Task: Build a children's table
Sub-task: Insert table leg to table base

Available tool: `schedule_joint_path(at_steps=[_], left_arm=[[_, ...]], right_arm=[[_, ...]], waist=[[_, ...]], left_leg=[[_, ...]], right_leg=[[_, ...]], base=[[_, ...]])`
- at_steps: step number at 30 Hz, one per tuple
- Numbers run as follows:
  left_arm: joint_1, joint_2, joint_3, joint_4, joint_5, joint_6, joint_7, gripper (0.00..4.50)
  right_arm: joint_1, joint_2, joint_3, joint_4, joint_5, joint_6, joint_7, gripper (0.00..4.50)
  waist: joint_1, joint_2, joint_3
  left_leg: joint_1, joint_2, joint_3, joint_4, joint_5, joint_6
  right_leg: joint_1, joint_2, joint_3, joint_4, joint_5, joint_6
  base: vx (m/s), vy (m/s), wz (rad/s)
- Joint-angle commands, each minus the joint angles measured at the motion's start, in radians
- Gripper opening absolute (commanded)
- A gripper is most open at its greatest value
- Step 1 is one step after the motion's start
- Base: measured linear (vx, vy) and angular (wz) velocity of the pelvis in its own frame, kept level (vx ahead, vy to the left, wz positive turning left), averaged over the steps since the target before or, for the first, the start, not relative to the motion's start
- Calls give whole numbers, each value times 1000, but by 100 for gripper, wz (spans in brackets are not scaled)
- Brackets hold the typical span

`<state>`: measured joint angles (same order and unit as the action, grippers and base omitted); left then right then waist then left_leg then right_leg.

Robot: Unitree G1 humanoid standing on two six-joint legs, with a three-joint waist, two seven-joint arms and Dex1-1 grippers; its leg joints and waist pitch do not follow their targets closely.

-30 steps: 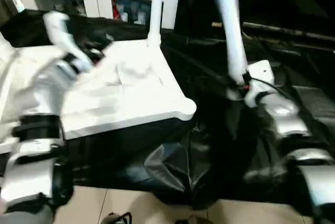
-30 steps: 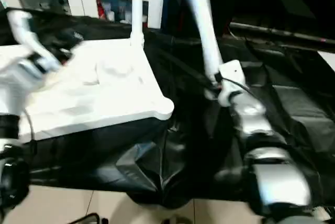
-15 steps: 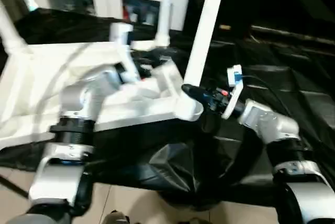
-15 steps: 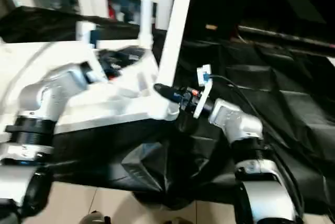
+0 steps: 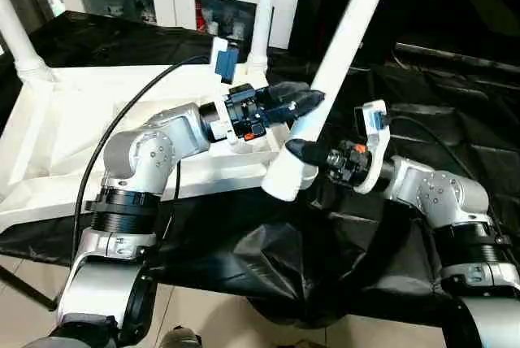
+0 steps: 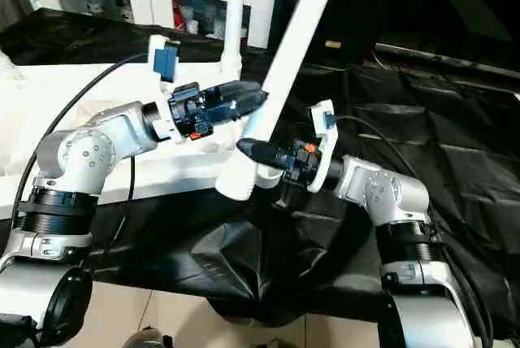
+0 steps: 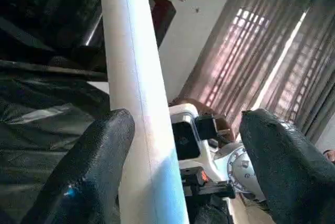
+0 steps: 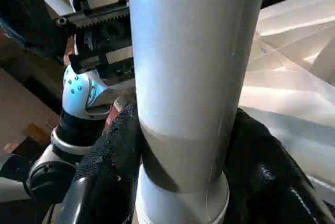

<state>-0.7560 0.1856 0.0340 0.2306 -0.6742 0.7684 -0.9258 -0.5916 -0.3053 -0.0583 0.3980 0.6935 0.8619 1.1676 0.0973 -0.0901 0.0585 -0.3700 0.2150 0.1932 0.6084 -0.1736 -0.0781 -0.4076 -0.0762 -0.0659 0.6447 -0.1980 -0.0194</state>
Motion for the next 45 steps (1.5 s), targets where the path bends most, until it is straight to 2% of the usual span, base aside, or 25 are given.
schedule_joint_path(at_steps=[1, 3, 6, 7, 11, 12, 13, 15, 17, 22, 24, 26, 27, 32, 34, 38, 45], left_arm=[[-2, -18, -41, -17, 18, -3, 20, 406], [-2, -18, -66, 11, 96, -55, 61, 426], [-10, -25, -69, 48, 138, -89, 104, 429], [-14, -29, -61, 51, 131, -85, 109, 429], [-11, -27, -62, 33, 106, -44, 97, 429], [-7, -24, -71, 25, 102, -35, 88, 401], [-4, -23, -79, 19, 95, -26, 74, 401], [-1, -25, -80, 13, 86, -20, 66, 394], [-10, -49, -44, 21, 62, -14, 87, 373], [-31, -75, 7, 46, 39, -20, 116, 312], [-34, -78, 14, 46, 35, -17, 118, 305], [-39, -81, 23, 47, 28, -16, 122, 290], [-41, -82, 27, 48, 23, -16, 124, 266], [-47, -85, 38, 53, 15, -16, 128, 241], [-50, -88, 38, 51, 15, -17, 128, 214], [-48, -96, 32, 44, 13, -18, 125, 194], [-39, -109, 41, 38, 8, -25, 127, 186]], right_arm=[[-8, -11, 20, -45, 2, 1, 2, 189], [-3, -12, 30, -60, -24, -15, -15, 189], [-1, -15, 38, -68, -59, -48, -35, 189], [-2, -17, 43, -70, -68, -57, -37, 189], [-3, -19, 46, -82, -72, -60, -44, 189], [-3, -20, 48, -86, -72, -62, -47, 189], [-4, -22, 51, -88, -74, -66, -49, 189], [-4, -23, 53, -89, -76, -69, -50, 189], [-1, -25, 56, -97, -82, -73, -50, 189], [11, -27, 68, -107, -95, -81, -44, 189], [12, -28, 71, -107, -96, -83, -45, 189], [11, -29, 73, -106, -98, -85, -45, 189], [11, -29, 75, -106, -99, -88, -45, 189], [12, -28, 79, -107, -104, -95, -45, 189], [10, -26, 81, -107, -107, -102, -48, 189], [7, -24, 81, -107, -109, -106, -49, 189], [2, -18, 91, -101, -131, -136, -51, 189]], waist=[[0, -1, -69], [-5, -1, -69], [-7, -1, -68], [-7, 1, -70], [-9, 0, -72], [-9, 0, -73], [-9, 6, -73], [-8, 3, -73], [-9, 3, -73], [-8, 2, -71], [-9, 3, -71], [-9, 2, -72], [-9, 4, -72], [-9, 7, -72], [-9, 6, -72], [-9, 5, -72], [-8, 4, -71]], left_leg=[[9, 17, -8, -68, -135, -14], [7, 17, -9, -68, -138, -12], [8, 18, -10, -69, -137, -14], [10, 18, -9, -68, -135, -16], [8, 17, -8, -67, -114, -8], [8, 17, -8, -67, -104, -2], [9, 16, -7, -67, -99, 1], [9, 16, -7, -67, -95, 2], [8, 16, -5, -66, -95, 3], [9, 16, -6, -67, -116, 7], [10, 17, -7, -68, -119, 5], [9, 16, -7, -67, -115, 4], [9, 16, -8, -67, -108, 6], [10, 16, -7, -67, -110, 7], [11, 16, -7, -68, -115, 6], [10, 17, -7, -67, -110, 8], [10, 17, -7, -68, -116, 5]], right_leg=[[56, -60, 45, -88, -207, -152], [57, -59, 45, -91, -214, -140], [54, -59, 46, -95, -231, -113], [54, -60, 46, -93, -229, -118], [57, -57, 45, -85, -158, -155], [58, -57, 45, -83, -138, -164], [57, -57, 45, -82, -124, -172], [59, -57, 45, -81, -108, -182], [60, -57, 45, -80, -87, -194], [61, -58, 45, -86, -130, -186], [60, -57, 45, -87, -139, -180], [61, -57, 45, -86, -132, -179], [61, -57, 45, -84, -119, -180], [61, -56, 45, -84, -104, -187], [60, -56, 45, -85, -110, -187], [61, -57, 45, -84, -103, -190], [61, -58, 45, -85, -115, -187]], base=[[0, 0, 0], [0, 0, 0], [0, 0, 0], [0, 0, 0], [0, 0, 0], [0, 0, 0], [0, 0, 0], [0, 0, 0], [0, 0, 0], [0, 0, 0], [0, 0, 0], [0, 0, 0], [0, 0, 0], [0, 0, 0], [0, 0, 0], [0, 0, 0], [0, 0, 0]])
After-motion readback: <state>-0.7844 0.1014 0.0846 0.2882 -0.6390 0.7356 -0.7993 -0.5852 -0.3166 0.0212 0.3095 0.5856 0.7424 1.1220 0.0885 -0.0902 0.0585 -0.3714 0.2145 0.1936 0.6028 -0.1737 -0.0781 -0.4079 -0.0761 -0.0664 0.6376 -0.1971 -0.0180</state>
